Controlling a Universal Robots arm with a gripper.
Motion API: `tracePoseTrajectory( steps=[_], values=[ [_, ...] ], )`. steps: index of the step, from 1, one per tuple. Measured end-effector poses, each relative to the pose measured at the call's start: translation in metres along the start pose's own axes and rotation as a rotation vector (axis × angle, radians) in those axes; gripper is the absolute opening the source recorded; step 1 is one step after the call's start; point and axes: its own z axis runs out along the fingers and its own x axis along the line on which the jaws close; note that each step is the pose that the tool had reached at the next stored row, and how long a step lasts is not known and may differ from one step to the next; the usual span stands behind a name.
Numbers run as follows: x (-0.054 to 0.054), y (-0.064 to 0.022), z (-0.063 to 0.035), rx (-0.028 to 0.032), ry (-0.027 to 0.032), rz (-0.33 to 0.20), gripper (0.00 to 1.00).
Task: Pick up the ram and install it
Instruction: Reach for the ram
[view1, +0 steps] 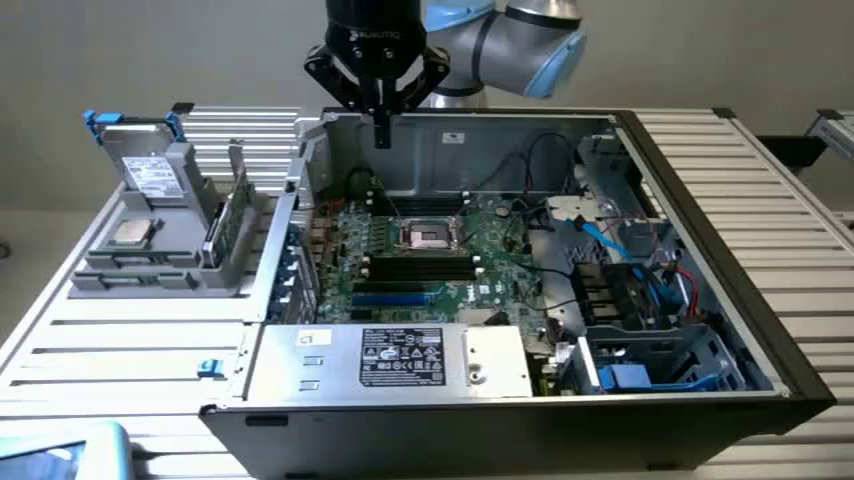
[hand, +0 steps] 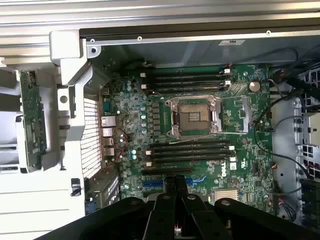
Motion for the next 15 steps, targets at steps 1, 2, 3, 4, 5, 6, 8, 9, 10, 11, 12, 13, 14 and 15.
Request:
tracePoseTrajectory(
  steps=[1,2,3,4,5,6,8,9,10,11,12,13,14,15],
  values=[
    [0.0000,0.0000,0.0000,0.0000,0.0000,0.000,0.11],
    [0.0000,0.0000,0.0000,0.0000,0.0000,0.000,0.11],
    [0.0000,0.0000,0.0000,0.0000,0.0000,0.000,0.11],
    [0.0000,0.0000,0.0000,0.0000,0.0000,0.000,0.11],
    [0.0000,0.0000,0.0000,0.0000,0.0000,0.000,0.11],
    [0.0000,0.0000,0.0000,0.0000,0.0000,0.000,0.11],
    [0.0000,0.0000,0.0000,0.0000,0.0000,0.000,0.11],
    [0.0000,0.0000,0.0000,0.0000,0.0000,0.000,0.11],
    [0.0000,0.0000,0.0000,0.0000,0.0000,0.000,0.11],
    [0.0000,0.0000,0.0000,0.0000,0.0000,0.000,0.11],
    [0.0000,0.0000,0.0000,0.0000,0.0000,0.000,0.11],
    [0.0001,0.0000,0.0000,0.0000,-0.0001,0.000,0.11],
    [0.0007,0.0000,-0.0001,0.0001,0.0000,0.000,0.11],
    [0.0017,-0.0001,-0.0001,0.0001,0.0000,0.000,0.11]
  ],
)
